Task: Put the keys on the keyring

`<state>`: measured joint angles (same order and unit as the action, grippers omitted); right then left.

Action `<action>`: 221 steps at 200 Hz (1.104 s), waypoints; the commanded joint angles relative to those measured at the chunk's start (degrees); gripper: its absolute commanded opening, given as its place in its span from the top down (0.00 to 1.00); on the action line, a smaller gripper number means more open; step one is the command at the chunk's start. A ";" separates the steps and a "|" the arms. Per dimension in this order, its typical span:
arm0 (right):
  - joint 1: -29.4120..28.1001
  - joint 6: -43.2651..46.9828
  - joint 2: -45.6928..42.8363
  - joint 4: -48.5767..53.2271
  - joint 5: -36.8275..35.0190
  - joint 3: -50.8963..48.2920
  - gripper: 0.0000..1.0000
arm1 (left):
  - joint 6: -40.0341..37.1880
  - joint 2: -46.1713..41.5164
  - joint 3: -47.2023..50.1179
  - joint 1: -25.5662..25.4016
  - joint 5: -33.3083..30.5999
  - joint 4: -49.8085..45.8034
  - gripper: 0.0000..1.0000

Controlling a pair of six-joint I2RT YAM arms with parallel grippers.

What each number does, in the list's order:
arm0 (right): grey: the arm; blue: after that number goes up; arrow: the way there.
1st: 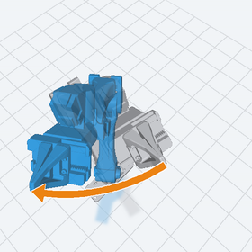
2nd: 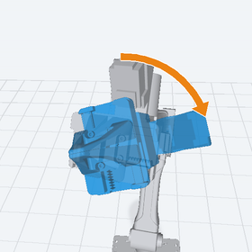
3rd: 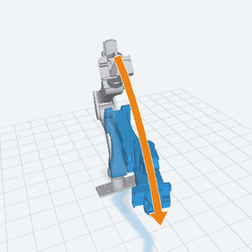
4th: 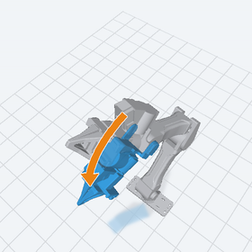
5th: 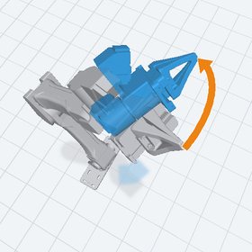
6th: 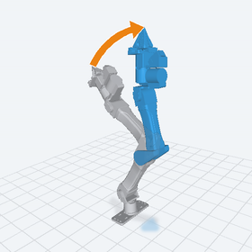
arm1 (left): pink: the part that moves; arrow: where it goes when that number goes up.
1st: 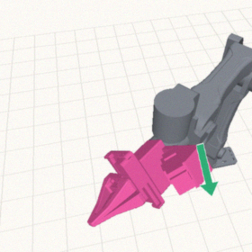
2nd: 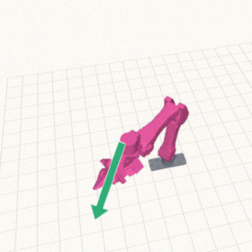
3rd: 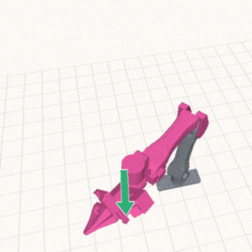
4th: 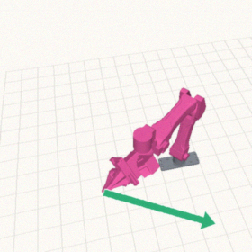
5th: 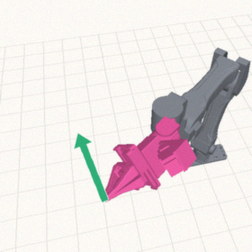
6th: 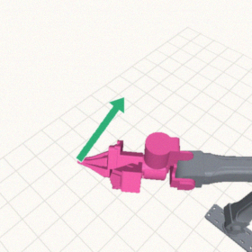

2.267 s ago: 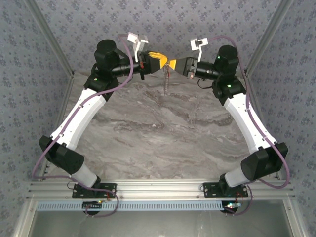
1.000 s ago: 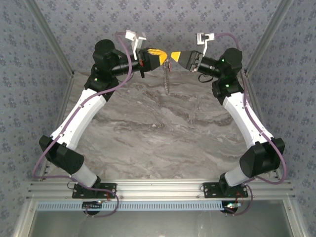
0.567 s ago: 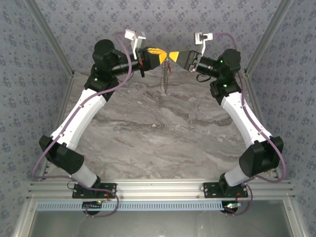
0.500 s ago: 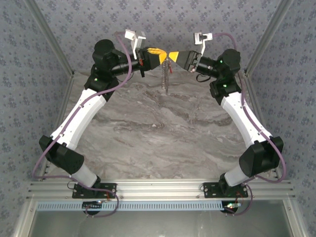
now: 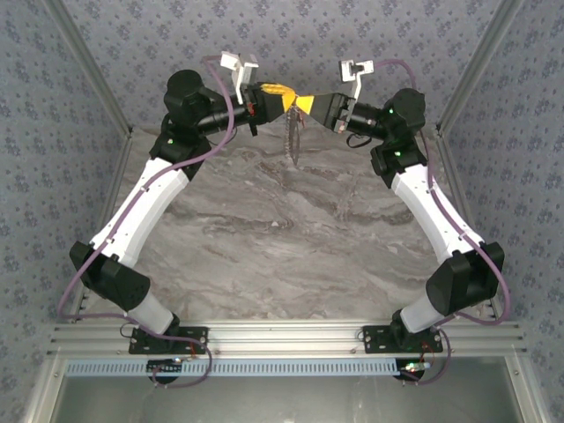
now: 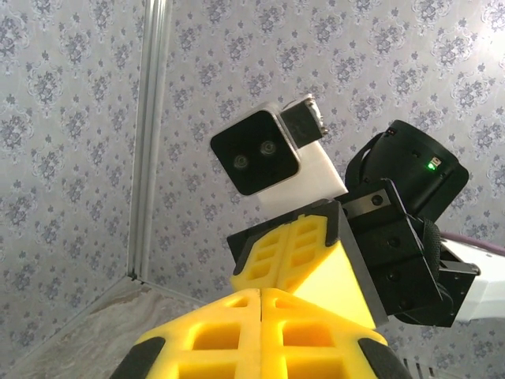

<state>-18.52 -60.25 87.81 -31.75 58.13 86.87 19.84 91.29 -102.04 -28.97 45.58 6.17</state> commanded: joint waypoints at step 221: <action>1.69 47.85 -2.28 59.39 -18.14 14.79 1.00 | -5.94 -8.52 7.13 3.84 -27.35 -25.26 0.02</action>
<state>-16.93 -15.40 86.46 27.64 40.66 98.94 15.92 85.71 -94.74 -25.43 21.69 -16.84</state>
